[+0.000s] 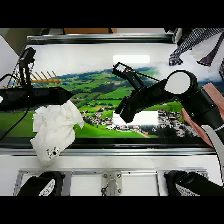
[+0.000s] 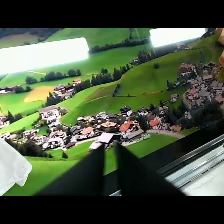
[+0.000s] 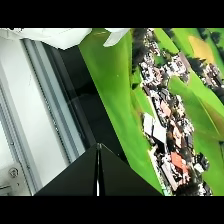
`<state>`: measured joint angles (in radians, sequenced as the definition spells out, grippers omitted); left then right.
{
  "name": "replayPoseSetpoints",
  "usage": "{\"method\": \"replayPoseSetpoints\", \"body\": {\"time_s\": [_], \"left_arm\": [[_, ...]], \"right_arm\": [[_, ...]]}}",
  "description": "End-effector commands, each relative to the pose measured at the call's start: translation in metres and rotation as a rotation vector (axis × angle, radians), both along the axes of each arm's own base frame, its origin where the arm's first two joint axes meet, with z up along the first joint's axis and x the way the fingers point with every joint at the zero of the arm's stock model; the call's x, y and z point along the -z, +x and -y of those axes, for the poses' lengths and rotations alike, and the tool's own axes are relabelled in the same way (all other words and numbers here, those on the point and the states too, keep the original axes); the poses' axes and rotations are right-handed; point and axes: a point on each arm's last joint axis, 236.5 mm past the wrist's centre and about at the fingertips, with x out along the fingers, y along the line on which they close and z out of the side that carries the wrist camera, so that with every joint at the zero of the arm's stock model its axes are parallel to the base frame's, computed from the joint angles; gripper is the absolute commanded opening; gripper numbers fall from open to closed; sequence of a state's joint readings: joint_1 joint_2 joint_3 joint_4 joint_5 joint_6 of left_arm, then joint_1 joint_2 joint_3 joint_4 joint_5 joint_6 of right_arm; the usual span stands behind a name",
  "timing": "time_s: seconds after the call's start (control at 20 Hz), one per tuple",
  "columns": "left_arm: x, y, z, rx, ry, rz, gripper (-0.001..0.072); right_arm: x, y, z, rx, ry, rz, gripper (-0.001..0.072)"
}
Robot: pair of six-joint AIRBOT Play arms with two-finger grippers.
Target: Fold the clothes and pants, and hang the long-sleeved shirts on hangers.
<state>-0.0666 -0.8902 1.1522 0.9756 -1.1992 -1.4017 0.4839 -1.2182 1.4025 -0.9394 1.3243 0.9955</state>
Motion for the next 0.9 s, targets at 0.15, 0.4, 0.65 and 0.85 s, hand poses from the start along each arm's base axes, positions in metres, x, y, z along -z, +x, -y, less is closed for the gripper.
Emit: {"method": "replayPoseSetpoints", "body": {"time_s": [0.15,0.4,0.65,0.85], "left_arm": [[0.063,0.000,-0.081,-0.157,0.349,-0.165,0.0676],[0.181,-0.020,-0.139,-0.285,0.564,-0.368,0.0676],[0.270,-0.040,-0.139,-0.266,0.580,-0.508,0.0676],[0.299,-0.051,-0.139,-0.259,0.596,-0.614,0.0422]], "right_arm": [[0.000,0.000,0.000,-0.001,0.000,-0.001,0.0015],[0.000,0.000,0.000,-0.001,0.000,-0.001,0.0016],[0.000,0.000,0.000,-0.001,0.000,-0.001,0.0016],[0.000,0.000,0.000,-0.001,0.000,-0.001,0.0016]]}}
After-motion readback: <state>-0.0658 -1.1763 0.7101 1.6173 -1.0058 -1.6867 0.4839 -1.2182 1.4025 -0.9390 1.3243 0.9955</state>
